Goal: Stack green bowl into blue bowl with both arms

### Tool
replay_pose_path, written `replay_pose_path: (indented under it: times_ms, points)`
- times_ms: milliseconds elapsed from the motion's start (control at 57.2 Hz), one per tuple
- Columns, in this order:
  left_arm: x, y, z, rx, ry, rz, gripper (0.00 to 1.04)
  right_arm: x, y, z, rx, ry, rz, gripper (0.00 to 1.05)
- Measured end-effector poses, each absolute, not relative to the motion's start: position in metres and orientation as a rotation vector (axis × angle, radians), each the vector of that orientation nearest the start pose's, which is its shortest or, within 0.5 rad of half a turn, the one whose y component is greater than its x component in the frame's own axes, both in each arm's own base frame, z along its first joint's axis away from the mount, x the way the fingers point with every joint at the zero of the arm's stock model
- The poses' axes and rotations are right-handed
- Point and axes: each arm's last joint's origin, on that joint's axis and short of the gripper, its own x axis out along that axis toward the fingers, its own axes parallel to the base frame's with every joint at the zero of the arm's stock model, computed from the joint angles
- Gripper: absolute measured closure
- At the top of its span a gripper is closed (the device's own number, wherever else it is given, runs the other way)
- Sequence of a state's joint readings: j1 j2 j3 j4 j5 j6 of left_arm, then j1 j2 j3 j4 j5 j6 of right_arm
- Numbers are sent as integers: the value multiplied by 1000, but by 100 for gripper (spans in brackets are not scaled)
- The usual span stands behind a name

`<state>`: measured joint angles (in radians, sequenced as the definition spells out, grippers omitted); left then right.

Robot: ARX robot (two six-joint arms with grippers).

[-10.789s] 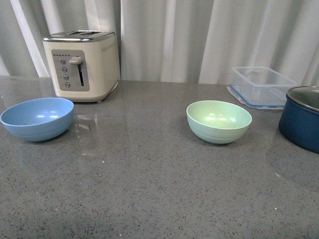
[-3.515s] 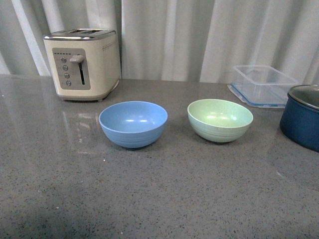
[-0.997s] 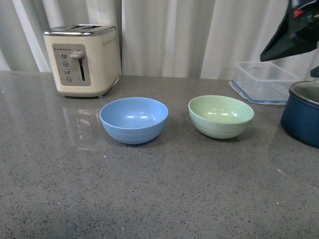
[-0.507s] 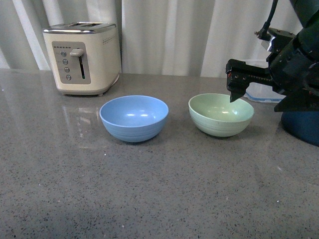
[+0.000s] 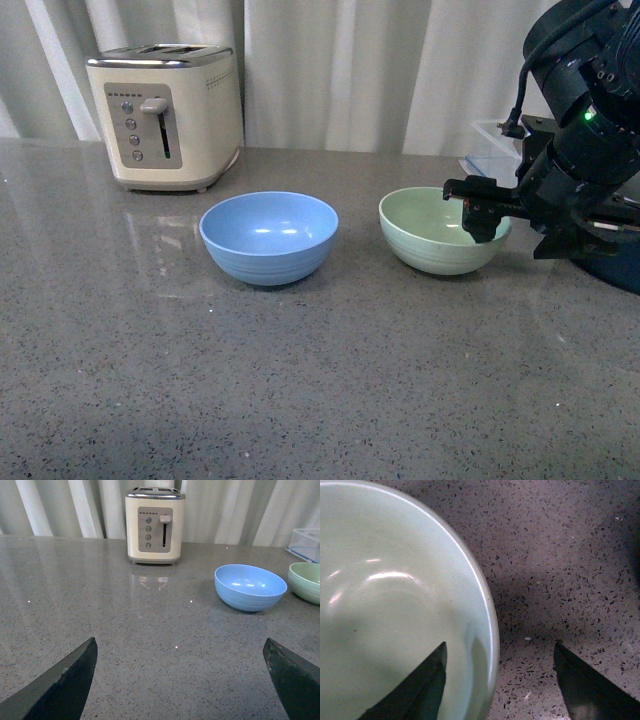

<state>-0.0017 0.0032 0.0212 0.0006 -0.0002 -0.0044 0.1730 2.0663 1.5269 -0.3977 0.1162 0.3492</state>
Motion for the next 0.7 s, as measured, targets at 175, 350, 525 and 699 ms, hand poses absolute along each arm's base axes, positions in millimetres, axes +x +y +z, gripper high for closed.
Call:
replay_pose_path:
  times_ms: [175, 350, 525, 699]
  points:
    - [97, 0, 171, -4, -18, -2, 7, 439, 73, 183, 199, 917, -113, 70]
    - [97, 0, 171, -4, -18, -2, 7, 439, 73, 184, 228, 907, -104, 98]
    - [97, 0, 171, -4, -18, -2, 7, 434, 71, 207, 247, 854, -90, 103]
    - [97, 0, 171, -4, -18, -2, 7, 428, 69, 240, 273, 788, -41, 103]
